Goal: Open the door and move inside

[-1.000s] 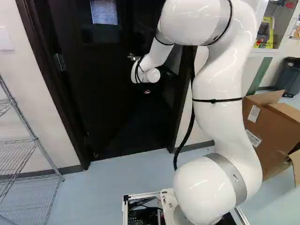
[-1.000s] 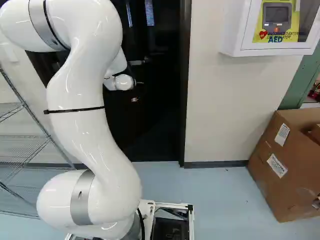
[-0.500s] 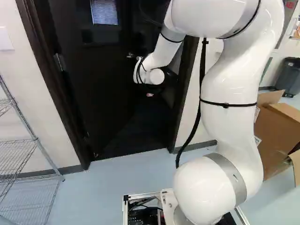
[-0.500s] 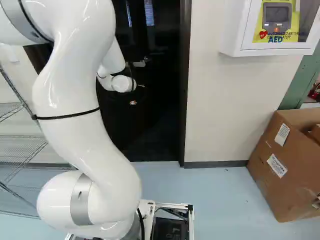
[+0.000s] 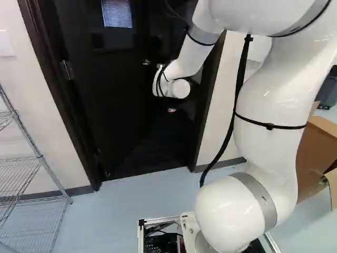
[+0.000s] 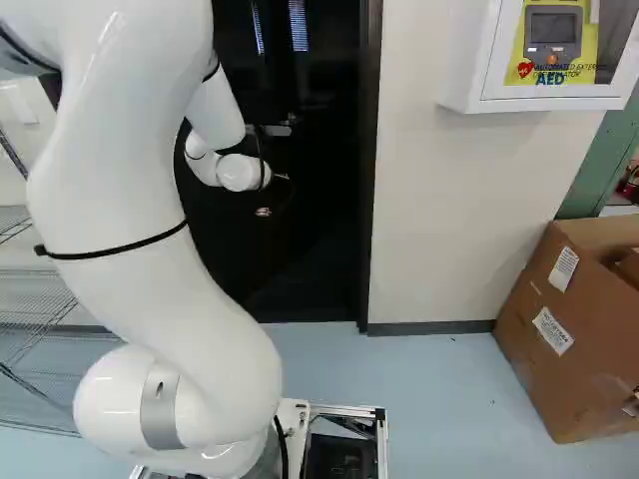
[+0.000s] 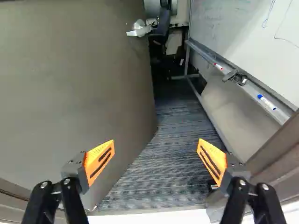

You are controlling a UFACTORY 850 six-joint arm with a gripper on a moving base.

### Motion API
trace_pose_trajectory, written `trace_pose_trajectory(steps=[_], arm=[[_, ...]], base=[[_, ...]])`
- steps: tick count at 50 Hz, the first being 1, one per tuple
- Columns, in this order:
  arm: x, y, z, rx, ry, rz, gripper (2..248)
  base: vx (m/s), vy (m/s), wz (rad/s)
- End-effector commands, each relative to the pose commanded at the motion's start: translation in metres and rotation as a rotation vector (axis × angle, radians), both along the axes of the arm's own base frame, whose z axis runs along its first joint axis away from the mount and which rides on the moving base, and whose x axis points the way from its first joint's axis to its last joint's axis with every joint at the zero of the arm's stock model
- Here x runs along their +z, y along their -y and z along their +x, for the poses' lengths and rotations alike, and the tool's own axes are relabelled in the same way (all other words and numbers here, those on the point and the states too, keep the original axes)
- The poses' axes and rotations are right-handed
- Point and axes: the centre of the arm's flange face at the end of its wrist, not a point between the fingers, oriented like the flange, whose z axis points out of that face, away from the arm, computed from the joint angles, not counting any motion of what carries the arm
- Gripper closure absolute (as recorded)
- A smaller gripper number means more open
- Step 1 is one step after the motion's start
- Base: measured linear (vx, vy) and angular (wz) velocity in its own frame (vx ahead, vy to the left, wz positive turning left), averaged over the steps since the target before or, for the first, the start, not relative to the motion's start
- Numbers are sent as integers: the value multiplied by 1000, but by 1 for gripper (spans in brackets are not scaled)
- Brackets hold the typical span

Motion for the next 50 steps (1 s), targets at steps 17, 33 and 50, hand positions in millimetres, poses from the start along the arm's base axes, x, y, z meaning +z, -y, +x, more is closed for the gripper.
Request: trace_pose_trajectory(steps=[17, 33, 50], arm=[[6, 11, -33, -14, 47, 0, 3], [10, 22, -60, -31, 92, 1, 3], [10, 23, -63, -33, 97, 1, 3]], base=[[0, 0, 0], [0, 0, 0], [0, 0, 0]])
